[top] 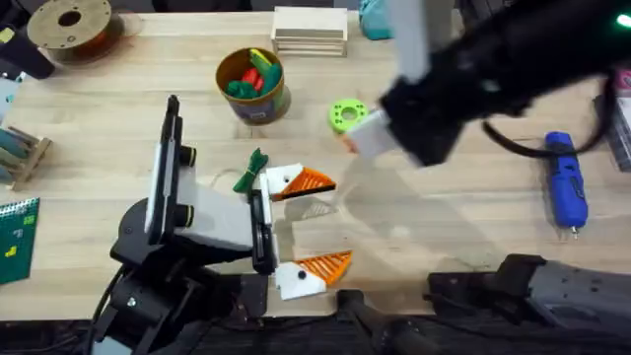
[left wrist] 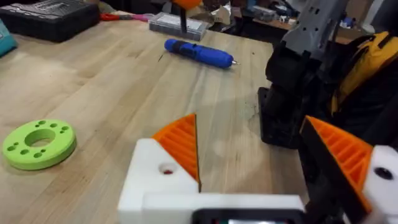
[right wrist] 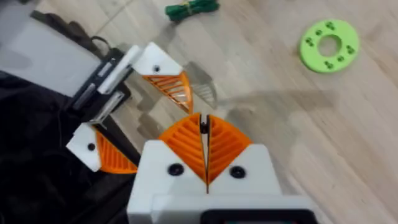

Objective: Pick up the gripper from the table and insert it into the empty holder that is missing its gripper. Then pick up a screw, insert it into the mounting hole, and use the screwdriver to tighten it. Finally, clean up the table by picking up the vegetable and placing it into the bucket.

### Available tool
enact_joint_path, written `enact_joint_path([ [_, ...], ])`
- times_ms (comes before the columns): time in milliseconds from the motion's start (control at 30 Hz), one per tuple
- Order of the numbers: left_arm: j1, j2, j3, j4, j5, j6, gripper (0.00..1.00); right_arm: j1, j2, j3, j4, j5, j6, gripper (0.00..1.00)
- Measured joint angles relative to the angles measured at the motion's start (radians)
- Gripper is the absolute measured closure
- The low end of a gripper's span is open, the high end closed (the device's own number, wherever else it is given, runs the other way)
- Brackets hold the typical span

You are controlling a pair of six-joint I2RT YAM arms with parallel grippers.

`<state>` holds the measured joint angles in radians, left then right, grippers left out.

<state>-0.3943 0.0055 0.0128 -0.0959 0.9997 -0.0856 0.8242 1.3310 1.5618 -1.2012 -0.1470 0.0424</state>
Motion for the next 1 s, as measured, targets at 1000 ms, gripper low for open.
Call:
enact_joint_path([
  [1000,0.000,0.000,0.000,0.000,0.000,0.000,0.013,0.103,0.125,-0.056,0.203,-0.087,0.033,0.994],
])
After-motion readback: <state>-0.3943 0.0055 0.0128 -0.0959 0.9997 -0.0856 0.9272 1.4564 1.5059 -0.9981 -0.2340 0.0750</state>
